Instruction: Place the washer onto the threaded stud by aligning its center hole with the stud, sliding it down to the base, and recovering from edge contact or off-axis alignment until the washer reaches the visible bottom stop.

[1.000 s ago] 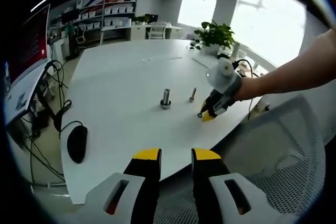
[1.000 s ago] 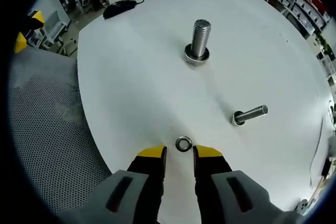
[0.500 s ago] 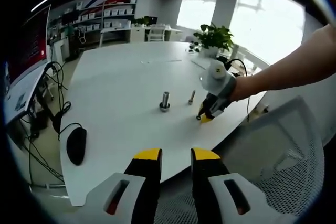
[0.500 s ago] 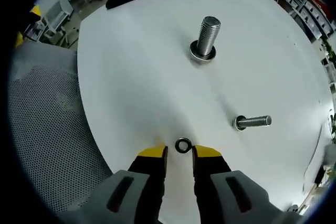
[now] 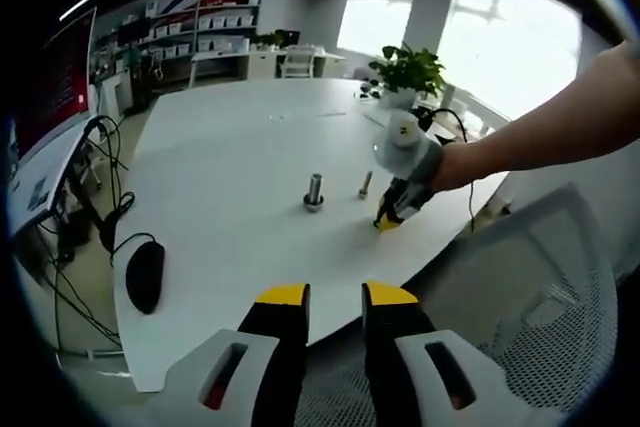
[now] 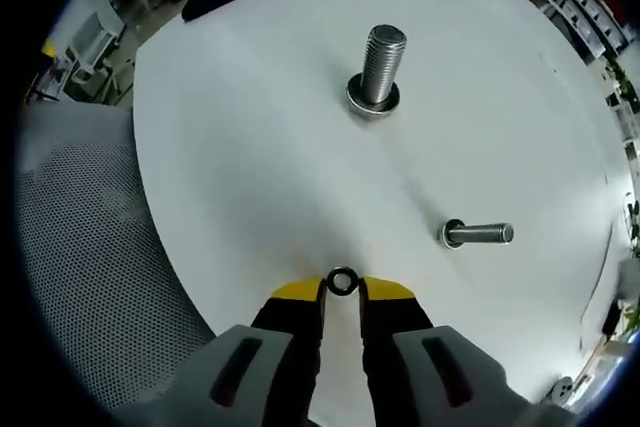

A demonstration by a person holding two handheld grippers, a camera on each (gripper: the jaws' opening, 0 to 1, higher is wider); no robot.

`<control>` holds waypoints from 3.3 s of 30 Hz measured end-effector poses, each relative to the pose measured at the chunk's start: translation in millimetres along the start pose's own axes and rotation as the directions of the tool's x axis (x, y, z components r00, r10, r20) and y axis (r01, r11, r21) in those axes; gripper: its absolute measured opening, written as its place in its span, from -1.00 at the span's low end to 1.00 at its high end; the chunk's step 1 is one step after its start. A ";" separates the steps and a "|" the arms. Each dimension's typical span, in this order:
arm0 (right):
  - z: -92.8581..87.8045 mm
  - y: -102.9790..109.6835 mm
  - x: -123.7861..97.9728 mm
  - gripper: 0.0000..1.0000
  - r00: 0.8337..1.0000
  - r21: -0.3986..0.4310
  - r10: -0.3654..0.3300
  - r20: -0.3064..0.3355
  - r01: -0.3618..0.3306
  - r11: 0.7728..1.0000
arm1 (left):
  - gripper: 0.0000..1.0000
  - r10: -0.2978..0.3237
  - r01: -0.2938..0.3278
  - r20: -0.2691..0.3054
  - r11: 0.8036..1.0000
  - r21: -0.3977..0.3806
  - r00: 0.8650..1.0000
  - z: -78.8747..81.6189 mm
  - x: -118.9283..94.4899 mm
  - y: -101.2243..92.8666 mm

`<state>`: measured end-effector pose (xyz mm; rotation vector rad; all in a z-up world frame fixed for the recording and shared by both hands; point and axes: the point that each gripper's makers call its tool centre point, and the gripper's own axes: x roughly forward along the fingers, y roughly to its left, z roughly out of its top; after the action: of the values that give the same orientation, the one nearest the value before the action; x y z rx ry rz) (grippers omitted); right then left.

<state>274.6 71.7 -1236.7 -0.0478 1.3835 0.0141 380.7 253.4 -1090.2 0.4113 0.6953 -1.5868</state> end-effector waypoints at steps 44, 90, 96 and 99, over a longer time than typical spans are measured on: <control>4.8 -63.4 -49.8 -0.73 0.956 0.353 -0.206 0.211 0.122 0.928 | -0.63 -0.031 0.031 0.024 1.000 0.005 0.999 4.0 -0.4 -3.7; 31.7 -77.6 -47.1 -0.73 0.953 0.273 -0.227 0.202 0.168 0.947 | -0.66 -0.044 0.044 0.018 0.999 0.007 0.999 3.5 -0.5 -6.7; 30.3 -84.8 -41.2 -0.73 0.958 0.249 -0.220 0.182 0.172 0.953 | -0.66 -0.041 0.041 0.015 0.999 0.004 0.999 2.0 -0.1 -6.2; 25.8 -84.4 -34.5 -0.91 0.968 0.230 -0.197 0.157 0.159 0.960 | -0.66 -0.039 0.039 0.014 0.999 0.002 0.999 2.2 -0.3 -6.1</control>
<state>296.7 -10.8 -1195.9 0.0102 1.1903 -0.2777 375.0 252.3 -1087.2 0.3900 0.6952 -1.6256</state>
